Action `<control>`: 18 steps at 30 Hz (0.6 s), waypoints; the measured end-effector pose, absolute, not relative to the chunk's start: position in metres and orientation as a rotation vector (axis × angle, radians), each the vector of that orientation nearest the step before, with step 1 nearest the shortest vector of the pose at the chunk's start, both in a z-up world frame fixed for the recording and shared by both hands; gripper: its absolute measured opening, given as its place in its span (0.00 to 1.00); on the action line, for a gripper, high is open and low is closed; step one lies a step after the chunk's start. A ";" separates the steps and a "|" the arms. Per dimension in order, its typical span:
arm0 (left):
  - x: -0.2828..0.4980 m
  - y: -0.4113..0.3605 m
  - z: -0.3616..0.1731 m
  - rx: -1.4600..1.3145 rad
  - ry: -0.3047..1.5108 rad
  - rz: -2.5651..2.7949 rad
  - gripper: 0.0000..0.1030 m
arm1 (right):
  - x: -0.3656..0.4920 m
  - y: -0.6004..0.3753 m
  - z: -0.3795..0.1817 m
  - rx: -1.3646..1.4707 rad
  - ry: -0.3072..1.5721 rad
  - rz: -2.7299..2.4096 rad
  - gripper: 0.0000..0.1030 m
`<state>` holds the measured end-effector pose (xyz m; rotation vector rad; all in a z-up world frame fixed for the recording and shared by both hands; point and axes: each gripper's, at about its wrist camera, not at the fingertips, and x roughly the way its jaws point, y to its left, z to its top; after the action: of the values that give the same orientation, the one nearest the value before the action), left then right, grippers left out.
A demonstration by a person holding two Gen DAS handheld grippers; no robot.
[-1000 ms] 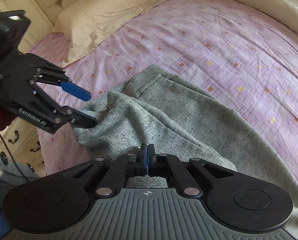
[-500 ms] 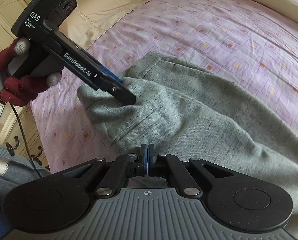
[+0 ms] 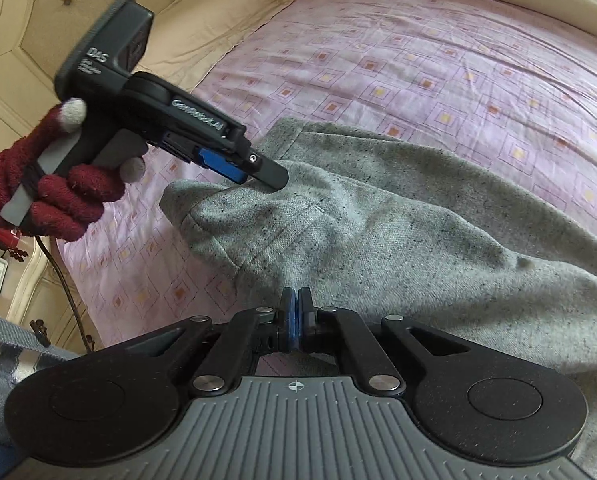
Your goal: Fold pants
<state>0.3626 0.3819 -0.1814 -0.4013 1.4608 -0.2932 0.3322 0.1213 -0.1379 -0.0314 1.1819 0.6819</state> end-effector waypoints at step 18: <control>0.412 0.341 -0.171 -0.001 1.345 -0.144 0.38 | 0.307 0.064 -0.144 0.160 1.178 0.325 0.03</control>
<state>0.4120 0.3408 -0.1709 -0.0013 1.3449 -0.1440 0.3072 0.0637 -0.1442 0.1603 1.1776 0.3254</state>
